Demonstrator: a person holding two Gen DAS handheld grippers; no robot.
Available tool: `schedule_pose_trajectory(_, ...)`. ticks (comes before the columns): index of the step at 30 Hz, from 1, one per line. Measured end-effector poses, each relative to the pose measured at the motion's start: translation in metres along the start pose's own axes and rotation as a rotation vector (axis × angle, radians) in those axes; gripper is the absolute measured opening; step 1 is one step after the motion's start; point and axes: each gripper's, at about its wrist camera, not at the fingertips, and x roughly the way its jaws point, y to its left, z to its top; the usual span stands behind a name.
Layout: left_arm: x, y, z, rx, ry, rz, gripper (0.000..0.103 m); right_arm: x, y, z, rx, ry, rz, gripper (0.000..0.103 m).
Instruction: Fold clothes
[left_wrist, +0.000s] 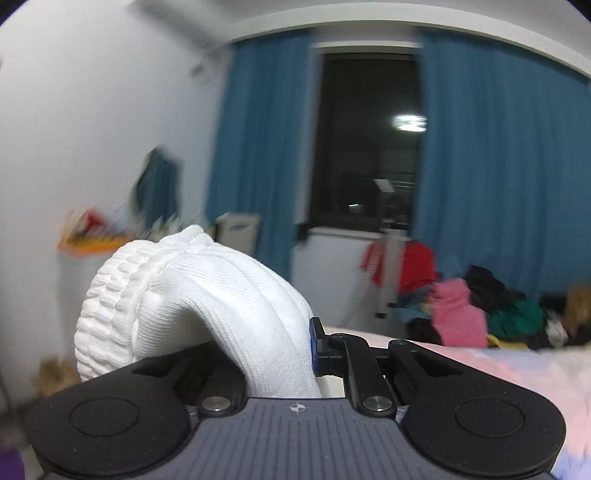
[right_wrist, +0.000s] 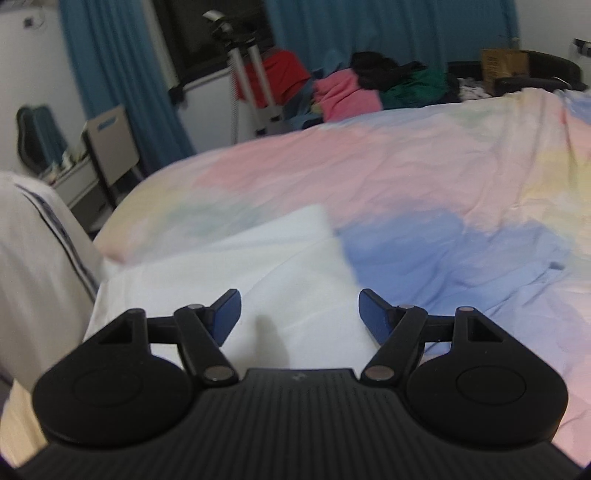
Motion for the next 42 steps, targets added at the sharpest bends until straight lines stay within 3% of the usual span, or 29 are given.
schedule_pose_trajectory(5,-0.007,-0.111,-0.043,0.19,0.001,-0.116,0.013,-0.006,-0.036,0.015,0.135,-0.044,-0.028,0.072)
schedule_pose_trajectory(8,-0.005,-0.17,-0.095,0.317,0.091,-0.195,0.013,-0.007,-0.067,0.02,0.256,-0.059,-0.046,0.073)
schedule_pose_trajectory(12,0.01,-0.222,-0.164,0.486,0.27,-0.256,0.014,-0.003,-0.099,0.017,0.404,-0.056,-0.022,0.075)
schedule_pose_trajectory(15,0.011,-0.236,-0.183,0.552,0.238,-0.242,0.016,0.005,-0.102,0.01,0.449,-0.021,0.043,0.075)
schedule_pose_trajectory(19,0.018,-0.232,-0.177,0.586,0.236,-0.306,0.025,0.015,-0.091,0.006,0.492,0.003,0.207,0.075)
schedule_pose_trajectory(22,0.013,-0.219,-0.171,0.612,0.23,-0.361,0.04,0.016,-0.077,0.008,0.464,0.014,0.295,0.075)
schedule_pose_trajectory(24,0.009,-0.194,-0.167,0.614,0.226,-0.388,0.06,0.012,-0.067,0.009,0.419,0.006,0.323,0.075)
schedule_pose_trajectory(27,-0.002,-0.167,-0.159,0.586,0.271,-0.488,0.068,0.005,-0.049,0.011,0.332,-0.022,0.356,0.075)
schedule_pose_trajectory(29,-0.01,-0.15,-0.154,0.594,0.267,-0.492,0.074,0.0,-0.036,0.012,0.267,-0.041,0.382,0.075)
schedule_pose_trajectory(35,-0.015,-0.094,-0.143,0.63,0.283,-0.428,0.075,-0.016,0.015,0.009,-0.004,-0.1,0.461,0.075)
schedule_pose_trajectory(42,-0.001,-0.064,-0.147,0.53,0.349,-0.401,0.074,-0.019,0.059,-0.006,-0.32,-0.133,0.419,0.074)
